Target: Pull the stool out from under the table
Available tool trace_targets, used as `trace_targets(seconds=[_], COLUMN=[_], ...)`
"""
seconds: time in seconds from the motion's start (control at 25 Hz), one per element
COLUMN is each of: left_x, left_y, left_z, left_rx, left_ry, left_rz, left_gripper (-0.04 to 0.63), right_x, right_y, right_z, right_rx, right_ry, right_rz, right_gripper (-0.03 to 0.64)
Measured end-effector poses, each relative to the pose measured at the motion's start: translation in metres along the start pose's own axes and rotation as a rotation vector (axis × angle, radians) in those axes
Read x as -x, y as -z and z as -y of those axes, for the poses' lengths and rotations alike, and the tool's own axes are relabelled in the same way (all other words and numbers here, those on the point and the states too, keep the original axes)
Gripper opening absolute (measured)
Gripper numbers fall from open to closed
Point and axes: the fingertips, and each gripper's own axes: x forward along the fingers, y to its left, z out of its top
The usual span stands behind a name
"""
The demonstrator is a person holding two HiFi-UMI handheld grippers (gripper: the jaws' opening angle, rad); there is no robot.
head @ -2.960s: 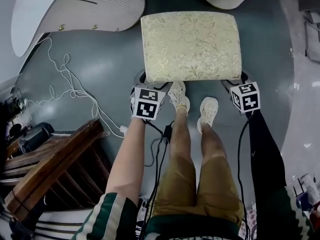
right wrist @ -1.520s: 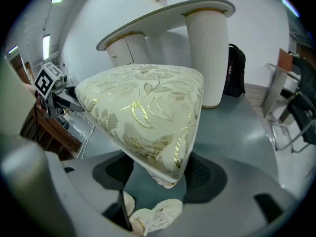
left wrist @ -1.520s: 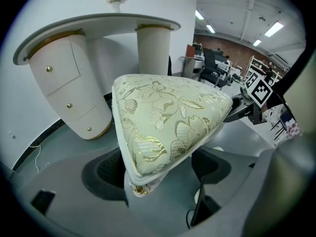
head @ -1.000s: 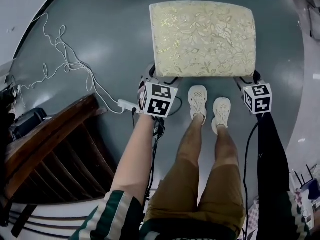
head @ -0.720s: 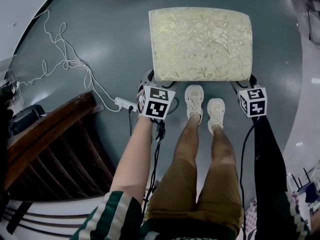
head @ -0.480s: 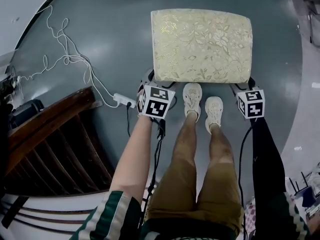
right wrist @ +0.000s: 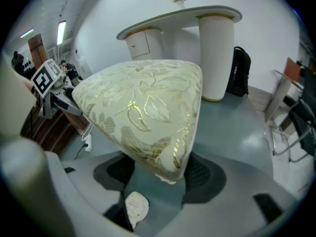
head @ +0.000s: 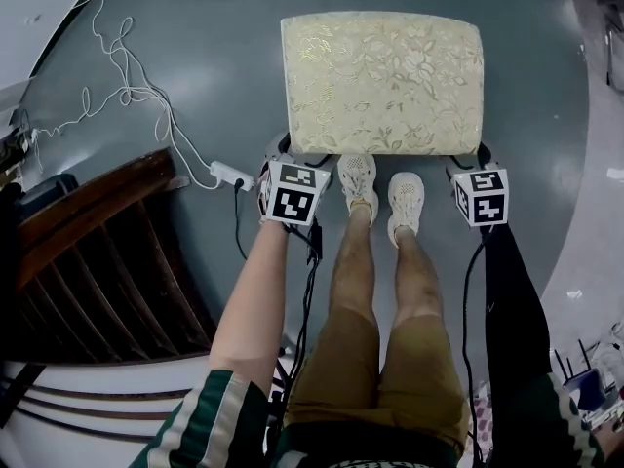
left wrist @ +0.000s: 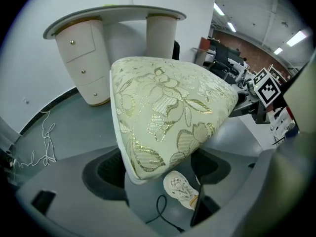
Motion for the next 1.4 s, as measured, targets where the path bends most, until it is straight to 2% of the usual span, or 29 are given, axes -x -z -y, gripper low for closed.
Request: trace_targets(seconds=[0.36, 0.8, 1.08, 1.4], left_x=[-0.001, -0.007, -0.004, 0.002], left_y=[0.004, 0.002, 0.007, 0.004], left_z=[0.003, 0.001, 0.004, 0.004], left_rx=[0.022, 0.002, 0.030, 0.027], left_ry=[0.014, 0.034, 0.039, 0.048], left_rz=[-0.020, -0.033, -0.037, -0.048], left_gripper=[0.410, 0.408, 0.408, 0.407], right_x=[-0.001, -0.003, 0.001, 0.008], right_y=[0.004, 0.008, 0.006, 0.004], right_z=[0.000, 0.000, 0.000, -0.003], right_rx=[-0.012, -0.031, -0.006, -0.021], right_ry=[-0.009, 0.001, 0.002, -0.003], right_rz=[-0.022, -0.045, -0.064, -0.083], right_gripper=[0.305, 0.305, 0.305, 0.305])
